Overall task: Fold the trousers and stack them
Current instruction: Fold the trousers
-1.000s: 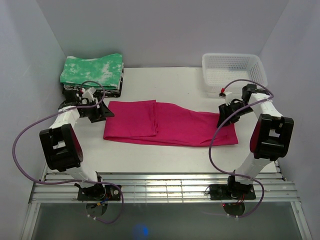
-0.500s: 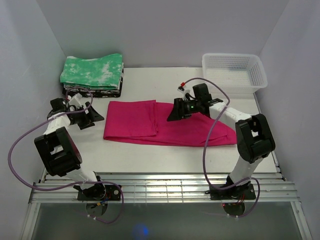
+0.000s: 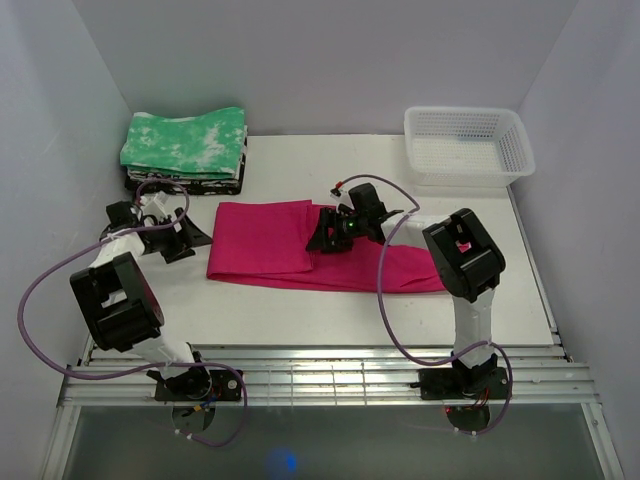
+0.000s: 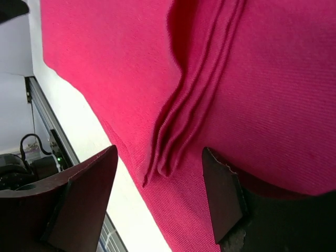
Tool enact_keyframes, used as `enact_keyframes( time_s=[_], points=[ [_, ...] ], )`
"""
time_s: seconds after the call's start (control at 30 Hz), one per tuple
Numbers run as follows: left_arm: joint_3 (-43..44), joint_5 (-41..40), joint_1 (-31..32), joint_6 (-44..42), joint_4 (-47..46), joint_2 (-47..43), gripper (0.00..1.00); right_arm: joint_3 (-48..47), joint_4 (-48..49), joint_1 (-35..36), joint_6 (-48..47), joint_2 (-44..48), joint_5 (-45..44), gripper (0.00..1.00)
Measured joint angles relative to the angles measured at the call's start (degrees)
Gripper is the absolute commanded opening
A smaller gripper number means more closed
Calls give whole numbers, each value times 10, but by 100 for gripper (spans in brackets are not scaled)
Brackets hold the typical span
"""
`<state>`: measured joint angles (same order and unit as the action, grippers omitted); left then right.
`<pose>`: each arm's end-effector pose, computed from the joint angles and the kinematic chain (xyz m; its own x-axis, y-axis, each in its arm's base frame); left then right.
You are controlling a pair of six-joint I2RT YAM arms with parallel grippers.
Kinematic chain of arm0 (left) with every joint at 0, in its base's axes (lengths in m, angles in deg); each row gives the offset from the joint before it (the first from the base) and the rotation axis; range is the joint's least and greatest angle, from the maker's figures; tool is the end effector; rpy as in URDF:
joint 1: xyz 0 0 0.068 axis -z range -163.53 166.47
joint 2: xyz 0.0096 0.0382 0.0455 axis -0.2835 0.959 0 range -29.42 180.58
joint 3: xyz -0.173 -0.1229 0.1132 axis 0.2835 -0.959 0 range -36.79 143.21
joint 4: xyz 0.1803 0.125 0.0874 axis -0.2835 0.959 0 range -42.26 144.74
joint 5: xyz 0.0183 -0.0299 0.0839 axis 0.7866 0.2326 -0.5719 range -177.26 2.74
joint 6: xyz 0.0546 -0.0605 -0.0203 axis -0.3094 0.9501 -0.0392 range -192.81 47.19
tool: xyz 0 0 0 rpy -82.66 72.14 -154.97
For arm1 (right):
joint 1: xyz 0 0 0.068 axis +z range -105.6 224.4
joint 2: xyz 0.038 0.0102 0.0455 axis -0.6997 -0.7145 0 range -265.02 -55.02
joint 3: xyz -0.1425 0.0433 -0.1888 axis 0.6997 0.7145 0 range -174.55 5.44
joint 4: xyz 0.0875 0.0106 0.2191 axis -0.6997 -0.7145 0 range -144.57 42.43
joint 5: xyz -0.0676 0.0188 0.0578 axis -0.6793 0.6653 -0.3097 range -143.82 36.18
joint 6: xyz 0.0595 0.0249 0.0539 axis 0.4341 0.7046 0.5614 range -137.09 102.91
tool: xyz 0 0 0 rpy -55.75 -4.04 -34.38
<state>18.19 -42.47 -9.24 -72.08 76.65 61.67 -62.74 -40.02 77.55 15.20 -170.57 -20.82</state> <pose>0.2830 0.0787 0.1496 -0.8161 -0.4029 -0.4143 -0.0501 0.7635 -0.6438 0.3258 0.2607 0.1149 -0.8853 -0.0430 -0.4631 -0.3974 0.5873 0.7051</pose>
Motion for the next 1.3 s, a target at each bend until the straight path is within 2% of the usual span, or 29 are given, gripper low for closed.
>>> enact_keyframes(
  time_s=[0.1,0.23,0.33,0.4,0.43,0.47,0.53,0.7,1.1,1.3],
  points=[
    [-11,3,0,9,-14,5,89,-7,17,4,16,-5,0,67],
    [-21,2,0,24,-31,19,88,-15,47,18,36,-21,10,52],
    [-21,2,0,34,-42,33,87,-15,58,23,51,-28,15,47],
    [-21,2,0,40,-45,39,87,-14,61,23,57,-29,17,37],
    [-21,2,0,43,-48,41,87,-14,62,22,62,-29,18,25],
    [-21,2,0,45,-50,41,87,-14,63,22,64,-29,20,17],
    [-21,2,0,48,-55,41,87,-14,65,22,74,-29,23,8],
    [-21,0,0,53,-63,41,87,-2,87,22,118,-24,33,8],
    [-30,-13,0,56,-71,41,89,121,207,30,308,20,76,8],
    [-30,-15,0,55,-71,41,91,117,204,30,302,19,81,8]
  ],
)
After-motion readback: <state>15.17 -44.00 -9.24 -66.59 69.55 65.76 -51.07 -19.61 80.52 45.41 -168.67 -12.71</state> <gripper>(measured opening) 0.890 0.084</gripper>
